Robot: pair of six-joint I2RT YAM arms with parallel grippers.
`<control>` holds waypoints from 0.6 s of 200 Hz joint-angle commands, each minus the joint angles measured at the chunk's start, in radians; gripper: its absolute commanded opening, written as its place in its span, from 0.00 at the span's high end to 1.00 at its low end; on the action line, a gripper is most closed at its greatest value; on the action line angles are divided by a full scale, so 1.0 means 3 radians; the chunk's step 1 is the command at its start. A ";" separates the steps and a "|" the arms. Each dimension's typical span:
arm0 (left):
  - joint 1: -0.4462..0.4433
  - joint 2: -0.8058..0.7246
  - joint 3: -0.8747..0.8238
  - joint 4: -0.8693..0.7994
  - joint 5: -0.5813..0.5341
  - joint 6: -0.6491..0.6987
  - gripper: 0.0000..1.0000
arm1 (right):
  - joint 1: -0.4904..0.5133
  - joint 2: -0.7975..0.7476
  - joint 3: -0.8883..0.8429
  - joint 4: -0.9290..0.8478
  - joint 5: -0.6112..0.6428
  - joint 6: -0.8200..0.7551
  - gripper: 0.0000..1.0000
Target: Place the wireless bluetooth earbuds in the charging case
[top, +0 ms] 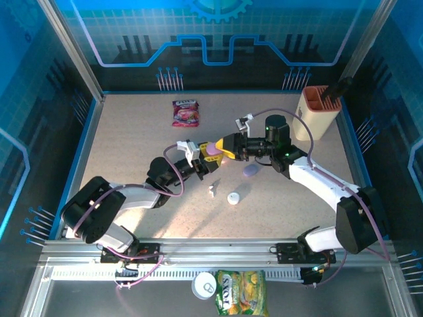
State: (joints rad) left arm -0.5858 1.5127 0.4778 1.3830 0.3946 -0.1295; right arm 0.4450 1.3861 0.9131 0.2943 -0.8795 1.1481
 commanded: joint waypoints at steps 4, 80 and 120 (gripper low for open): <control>-0.0033 0.0081 0.0105 0.0063 -0.0035 0.0047 0.69 | -0.0030 -0.0024 -0.0016 0.0117 -0.0097 0.0028 0.69; -0.0033 0.0035 -0.0033 0.0058 -0.0054 0.0096 0.38 | -0.0226 -0.0073 -0.0093 0.0072 0.0076 -0.0082 0.84; -0.0034 0.0014 -0.0178 -0.0003 -0.0096 0.0254 0.13 | -0.0621 0.0055 -0.0354 -0.0038 0.0196 -0.0368 0.84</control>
State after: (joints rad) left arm -0.5922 1.5253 0.4580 1.3872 0.3782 -0.0956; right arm 0.3325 1.3842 0.8452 0.2993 -0.8551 1.1103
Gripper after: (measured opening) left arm 0.832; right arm 0.256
